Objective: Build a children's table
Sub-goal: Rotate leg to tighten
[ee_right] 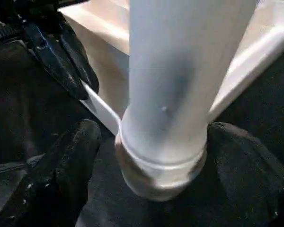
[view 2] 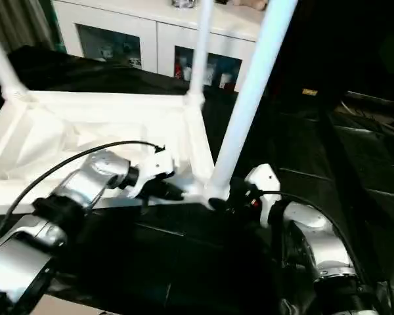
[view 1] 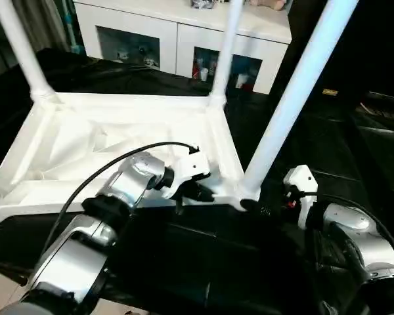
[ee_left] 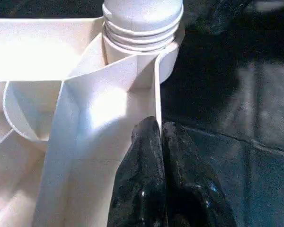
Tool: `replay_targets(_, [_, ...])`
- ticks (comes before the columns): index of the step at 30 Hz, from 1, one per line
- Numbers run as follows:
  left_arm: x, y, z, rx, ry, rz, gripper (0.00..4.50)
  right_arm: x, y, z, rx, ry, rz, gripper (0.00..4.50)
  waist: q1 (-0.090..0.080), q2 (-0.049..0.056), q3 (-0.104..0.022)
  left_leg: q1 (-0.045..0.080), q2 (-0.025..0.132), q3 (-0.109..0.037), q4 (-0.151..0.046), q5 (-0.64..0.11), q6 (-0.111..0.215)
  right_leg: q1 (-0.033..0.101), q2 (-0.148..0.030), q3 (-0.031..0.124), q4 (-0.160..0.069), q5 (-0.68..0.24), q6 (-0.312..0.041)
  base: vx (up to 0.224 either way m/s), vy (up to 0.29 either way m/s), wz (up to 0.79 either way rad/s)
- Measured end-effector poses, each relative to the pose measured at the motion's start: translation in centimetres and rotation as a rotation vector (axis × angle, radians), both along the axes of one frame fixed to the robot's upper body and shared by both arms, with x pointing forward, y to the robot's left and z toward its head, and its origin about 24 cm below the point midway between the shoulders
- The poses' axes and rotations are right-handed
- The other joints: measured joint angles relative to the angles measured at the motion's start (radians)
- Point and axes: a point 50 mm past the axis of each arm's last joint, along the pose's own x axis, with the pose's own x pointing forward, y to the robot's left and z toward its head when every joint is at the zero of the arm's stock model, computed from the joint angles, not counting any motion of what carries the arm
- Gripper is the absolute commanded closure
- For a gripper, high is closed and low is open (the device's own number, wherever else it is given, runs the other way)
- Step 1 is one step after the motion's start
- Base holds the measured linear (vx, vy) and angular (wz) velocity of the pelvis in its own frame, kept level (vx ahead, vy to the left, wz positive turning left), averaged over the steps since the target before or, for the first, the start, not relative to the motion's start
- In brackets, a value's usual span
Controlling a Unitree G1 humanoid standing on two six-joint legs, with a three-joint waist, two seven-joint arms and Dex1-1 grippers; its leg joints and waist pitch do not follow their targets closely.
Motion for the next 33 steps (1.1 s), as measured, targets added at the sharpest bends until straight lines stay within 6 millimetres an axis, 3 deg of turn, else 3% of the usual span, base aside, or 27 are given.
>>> replay_targets(8, [-0.55,0.06,-0.06,-0.006,0.021,-0.026,4.50,0.32,0.66,-0.01,0.018,0.009,0.044,0.63,0.006,0.000,0.000,0.000,0.000,0.000,0.002,0.000,0.000,0.000,0.000,0.000,0.001,0.000,0.000,0.000,0.000,0.00])
replay_targets(22, [-0.78,0.03,-0.09,0.003,0.029,-0.026,4.50,0.32,0.63,-0.33,0.022,0.027,0.062,1.85,0.020,-0.001,-0.001,0.001,0.000,0.001,0.005,0.000,0.000,0.000,0.000,0.002,0.006,0.000,0.000,0.000,0.000,0.00])
replay_targets(33, [-0.75,0.15,-0.23,0.005,0.027,-0.003,4.50,0.37,0.83,-0.72,0.036,0.022,0.037,1.91,0.020,-0.002,-0.001,0.006,0.000,0.002,0.005,0.000,0.000,0.001,0.000,0.004,0.012,0.000,0.000,0.000,0.000,0.00])
